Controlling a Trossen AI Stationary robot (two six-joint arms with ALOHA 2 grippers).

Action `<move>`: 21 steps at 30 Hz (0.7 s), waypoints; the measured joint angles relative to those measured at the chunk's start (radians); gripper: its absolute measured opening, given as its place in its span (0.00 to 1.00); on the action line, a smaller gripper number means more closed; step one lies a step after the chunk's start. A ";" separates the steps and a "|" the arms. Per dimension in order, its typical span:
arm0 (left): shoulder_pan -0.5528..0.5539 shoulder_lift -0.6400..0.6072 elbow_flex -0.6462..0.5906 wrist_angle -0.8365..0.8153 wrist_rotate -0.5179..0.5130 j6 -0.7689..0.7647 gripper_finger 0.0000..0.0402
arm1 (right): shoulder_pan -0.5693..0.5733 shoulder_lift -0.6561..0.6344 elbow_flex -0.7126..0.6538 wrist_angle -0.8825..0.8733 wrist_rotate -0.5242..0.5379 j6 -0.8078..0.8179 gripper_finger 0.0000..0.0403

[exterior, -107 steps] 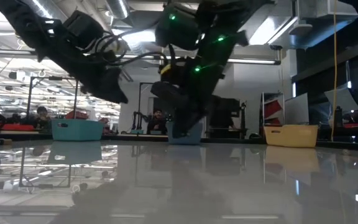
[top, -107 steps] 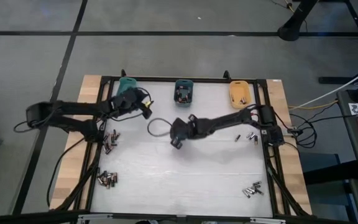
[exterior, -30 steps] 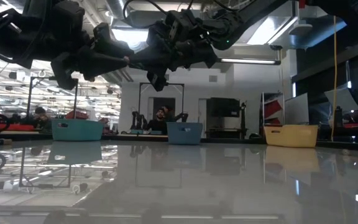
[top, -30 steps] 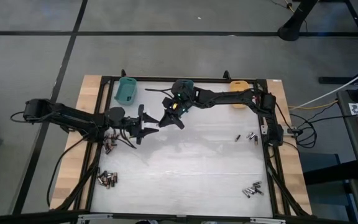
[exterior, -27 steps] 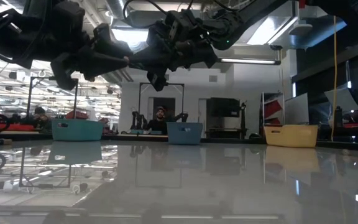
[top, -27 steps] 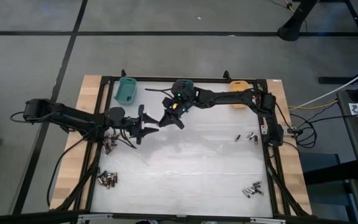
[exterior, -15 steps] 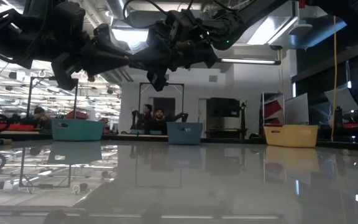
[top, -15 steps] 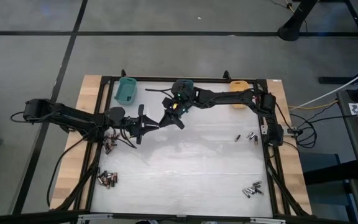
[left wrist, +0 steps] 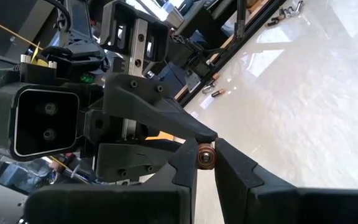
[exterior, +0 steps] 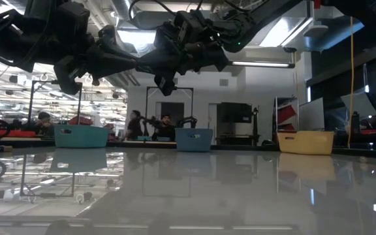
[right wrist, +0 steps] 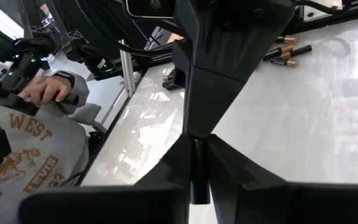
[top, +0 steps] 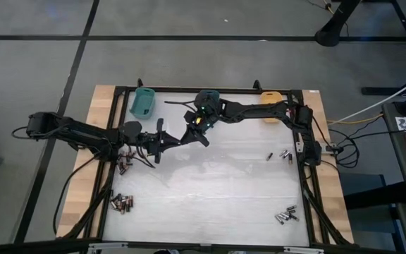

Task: Sort batteries
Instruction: Put the brown battery into the green bin

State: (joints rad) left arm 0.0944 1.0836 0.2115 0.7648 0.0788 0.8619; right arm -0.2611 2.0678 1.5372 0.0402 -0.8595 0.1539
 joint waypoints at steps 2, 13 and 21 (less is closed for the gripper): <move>0.000 0.000 0.000 0.001 -0.008 0.000 0.08 | 0.000 0.000 0.000 0.000 0.005 0.000 0.14; -0.001 -0.004 0.000 0.001 -0.118 -0.213 0.07 | -0.098 0.000 0.010 -0.007 -0.034 0.002 0.46; 0.042 -0.043 0.060 -0.146 -0.852 -0.541 0.05 | -0.207 0.000 0.010 -0.164 0.038 -0.004 0.48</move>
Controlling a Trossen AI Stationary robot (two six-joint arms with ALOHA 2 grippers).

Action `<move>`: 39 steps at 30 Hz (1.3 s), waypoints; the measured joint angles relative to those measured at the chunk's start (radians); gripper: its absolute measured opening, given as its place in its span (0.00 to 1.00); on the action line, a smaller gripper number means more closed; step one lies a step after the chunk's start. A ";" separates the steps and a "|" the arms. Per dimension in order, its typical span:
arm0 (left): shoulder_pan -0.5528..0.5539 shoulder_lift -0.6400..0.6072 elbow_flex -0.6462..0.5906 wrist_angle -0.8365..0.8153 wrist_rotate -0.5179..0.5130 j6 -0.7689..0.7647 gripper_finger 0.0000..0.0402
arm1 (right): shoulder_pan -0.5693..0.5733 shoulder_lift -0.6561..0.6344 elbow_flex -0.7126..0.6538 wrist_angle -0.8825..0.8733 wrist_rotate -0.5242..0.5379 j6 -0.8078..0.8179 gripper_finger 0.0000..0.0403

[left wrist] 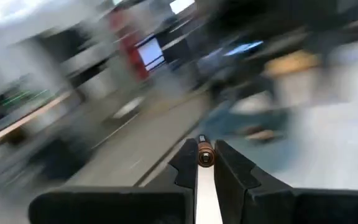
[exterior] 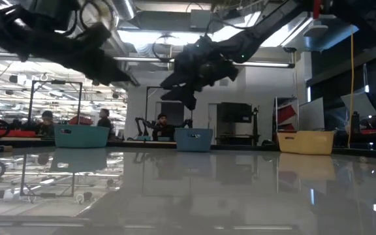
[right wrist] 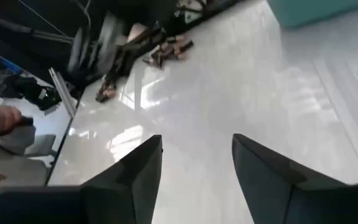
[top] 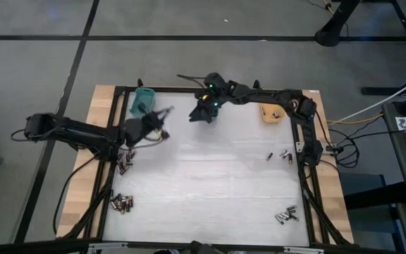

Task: Sort batteries
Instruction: Put the brown battery into the green bin, then put the brown battery into the dark green bin

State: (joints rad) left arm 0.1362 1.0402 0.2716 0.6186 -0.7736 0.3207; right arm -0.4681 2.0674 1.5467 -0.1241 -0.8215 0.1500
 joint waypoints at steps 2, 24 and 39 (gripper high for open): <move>0.055 -0.017 0.051 -0.148 -0.073 -0.058 0.06 | -0.001 -0.005 -0.002 -0.030 0.001 -0.020 0.47; 0.603 0.038 0.243 -0.950 0.278 -0.706 0.24 | 0.070 -0.180 -0.003 -0.291 0.131 -0.208 0.47; 0.360 -0.173 0.234 -0.693 0.360 -0.445 0.34 | 0.327 -0.334 -0.003 -1.042 0.691 0.109 0.47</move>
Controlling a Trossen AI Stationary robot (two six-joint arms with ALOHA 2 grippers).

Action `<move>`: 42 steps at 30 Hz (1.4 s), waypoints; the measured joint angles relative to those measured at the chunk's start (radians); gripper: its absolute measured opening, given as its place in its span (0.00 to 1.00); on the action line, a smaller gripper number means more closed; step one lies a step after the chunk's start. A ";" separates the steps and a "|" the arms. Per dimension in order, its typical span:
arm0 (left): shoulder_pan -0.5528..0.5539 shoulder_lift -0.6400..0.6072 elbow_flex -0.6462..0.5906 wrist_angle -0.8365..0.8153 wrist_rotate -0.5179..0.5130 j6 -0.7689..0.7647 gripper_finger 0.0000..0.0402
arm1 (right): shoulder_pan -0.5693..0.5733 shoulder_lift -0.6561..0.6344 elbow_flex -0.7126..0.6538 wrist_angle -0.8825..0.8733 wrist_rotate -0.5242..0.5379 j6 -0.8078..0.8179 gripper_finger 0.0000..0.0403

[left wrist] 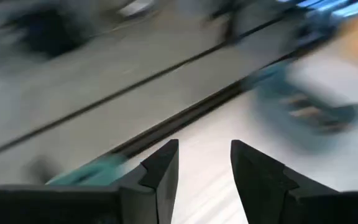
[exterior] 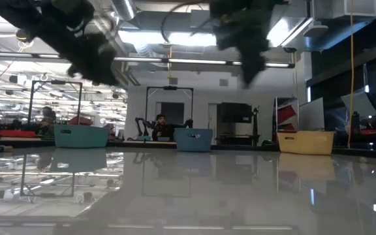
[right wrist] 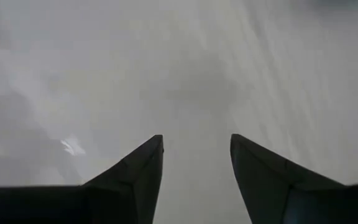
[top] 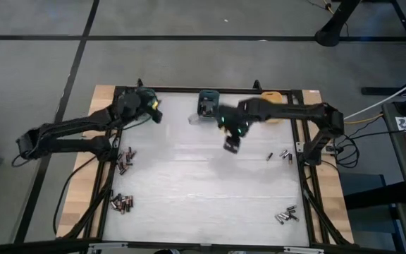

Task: Sort batteries
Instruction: Put the brown battery into the dark green bin

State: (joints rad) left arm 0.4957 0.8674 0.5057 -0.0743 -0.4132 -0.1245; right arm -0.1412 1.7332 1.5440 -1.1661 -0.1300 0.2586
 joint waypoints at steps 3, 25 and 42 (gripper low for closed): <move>-0.093 -0.011 -0.046 0.113 0.157 0.006 0.35 | 0.096 0.001 -0.010 -0.236 0.094 0.189 0.47; -0.287 0.025 -0.205 0.525 0.298 0.156 0.39 | 0.200 -0.082 -0.597 -0.069 0.090 0.914 0.47; -0.285 0.025 -0.205 0.520 0.299 0.162 0.39 | 0.235 -0.365 -0.812 0.162 0.296 1.390 0.47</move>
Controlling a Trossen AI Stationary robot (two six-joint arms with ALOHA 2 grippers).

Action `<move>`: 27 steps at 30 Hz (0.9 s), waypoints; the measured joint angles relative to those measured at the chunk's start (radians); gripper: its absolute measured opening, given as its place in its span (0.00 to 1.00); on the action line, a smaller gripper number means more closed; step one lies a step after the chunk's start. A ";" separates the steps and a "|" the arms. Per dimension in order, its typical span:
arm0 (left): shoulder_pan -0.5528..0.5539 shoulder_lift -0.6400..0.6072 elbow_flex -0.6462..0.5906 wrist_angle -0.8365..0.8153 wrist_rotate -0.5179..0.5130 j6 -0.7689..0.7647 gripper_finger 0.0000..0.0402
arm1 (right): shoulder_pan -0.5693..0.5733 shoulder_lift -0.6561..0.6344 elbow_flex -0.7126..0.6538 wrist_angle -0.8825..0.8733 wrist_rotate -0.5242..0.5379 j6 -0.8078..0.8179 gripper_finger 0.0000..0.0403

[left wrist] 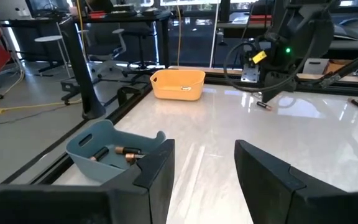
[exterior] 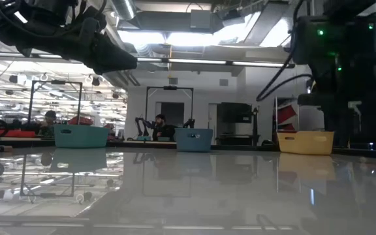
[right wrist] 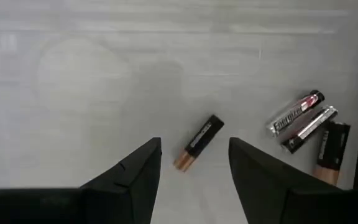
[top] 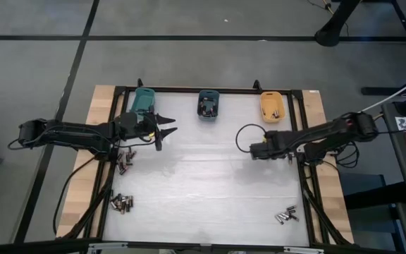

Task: Sort batteries
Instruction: Put the brown battery into the dark green bin

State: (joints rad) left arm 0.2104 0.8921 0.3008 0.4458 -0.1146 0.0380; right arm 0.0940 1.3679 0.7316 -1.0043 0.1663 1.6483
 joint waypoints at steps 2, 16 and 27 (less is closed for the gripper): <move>0.000 0.000 0.000 0.000 0.000 0.000 0.39 | 0.000 0.011 -0.016 0.028 0.002 0.001 0.47; 0.000 0.000 0.000 -0.010 0.000 0.008 0.39 | -0.001 0.066 -0.095 0.164 -0.037 -0.045 0.33; 0.000 0.000 0.000 -0.011 0.000 0.005 0.39 | 0.038 0.074 -0.040 0.229 0.018 -0.126 0.07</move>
State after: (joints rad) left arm 0.2103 0.8921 0.3008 0.4349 -0.1146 0.0432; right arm 0.1322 1.4415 0.6919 -0.7754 0.1841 1.5223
